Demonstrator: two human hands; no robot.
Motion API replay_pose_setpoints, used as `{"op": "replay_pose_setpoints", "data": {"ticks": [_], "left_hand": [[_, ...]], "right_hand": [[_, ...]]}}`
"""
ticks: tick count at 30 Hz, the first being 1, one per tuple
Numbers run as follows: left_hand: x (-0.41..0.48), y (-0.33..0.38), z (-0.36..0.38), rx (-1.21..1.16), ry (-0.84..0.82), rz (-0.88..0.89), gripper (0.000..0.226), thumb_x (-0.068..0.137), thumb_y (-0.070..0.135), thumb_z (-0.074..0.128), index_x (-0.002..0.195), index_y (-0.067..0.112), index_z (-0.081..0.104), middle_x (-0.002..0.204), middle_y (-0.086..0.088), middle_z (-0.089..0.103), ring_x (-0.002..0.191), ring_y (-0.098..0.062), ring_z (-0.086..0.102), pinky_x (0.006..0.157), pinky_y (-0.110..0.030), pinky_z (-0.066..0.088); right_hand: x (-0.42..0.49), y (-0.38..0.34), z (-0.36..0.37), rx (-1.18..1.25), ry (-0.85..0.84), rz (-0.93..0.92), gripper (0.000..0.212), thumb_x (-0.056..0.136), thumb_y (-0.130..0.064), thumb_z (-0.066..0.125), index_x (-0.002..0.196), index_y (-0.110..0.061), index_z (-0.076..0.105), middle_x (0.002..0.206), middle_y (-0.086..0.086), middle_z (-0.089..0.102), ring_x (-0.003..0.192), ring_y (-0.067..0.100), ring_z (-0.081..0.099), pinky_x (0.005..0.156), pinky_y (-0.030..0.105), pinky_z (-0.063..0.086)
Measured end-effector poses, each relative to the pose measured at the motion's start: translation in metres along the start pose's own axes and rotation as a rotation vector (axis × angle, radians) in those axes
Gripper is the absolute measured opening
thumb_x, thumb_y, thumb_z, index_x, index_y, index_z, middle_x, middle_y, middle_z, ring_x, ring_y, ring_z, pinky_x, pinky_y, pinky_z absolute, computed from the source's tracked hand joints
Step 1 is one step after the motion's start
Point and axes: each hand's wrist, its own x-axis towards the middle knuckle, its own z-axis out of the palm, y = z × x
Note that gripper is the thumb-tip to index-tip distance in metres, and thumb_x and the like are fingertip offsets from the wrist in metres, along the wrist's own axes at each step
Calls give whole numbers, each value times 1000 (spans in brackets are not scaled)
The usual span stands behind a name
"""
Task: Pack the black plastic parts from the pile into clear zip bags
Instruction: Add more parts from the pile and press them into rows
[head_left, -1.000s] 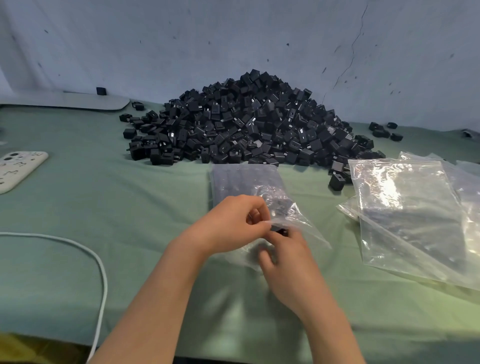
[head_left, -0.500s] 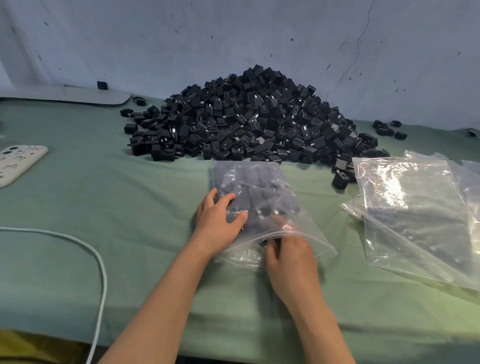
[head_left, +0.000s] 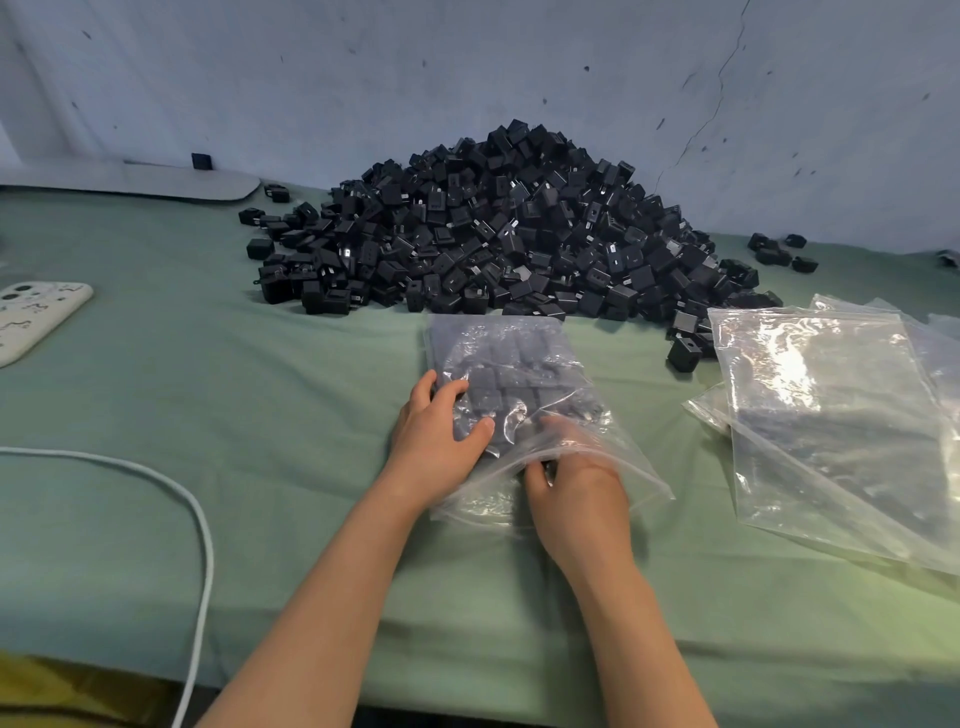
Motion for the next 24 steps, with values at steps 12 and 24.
{"op": "replay_pose_setpoints", "data": {"ticks": [12,24], "left_hand": [[1,-2,0,-13,-7,-8,54,90,36,58,139,20,41,157,-4,15,143,-20,19,114,-33,20],[1,-2,-1,-20,-28,-4,64,84,41,64,140,20,40,157,-4,13,144,-19,17,115,-34,20]], "right_hand": [[6,1,1,52,-62,17,38,96,-17,50,134,-17,49,130,1,57,121,19,49,96,21,31],[7,0,0,18,-84,52,41,98,-22,47,138,-18,45,135,3,54,125,20,46,97,24,30]]}}
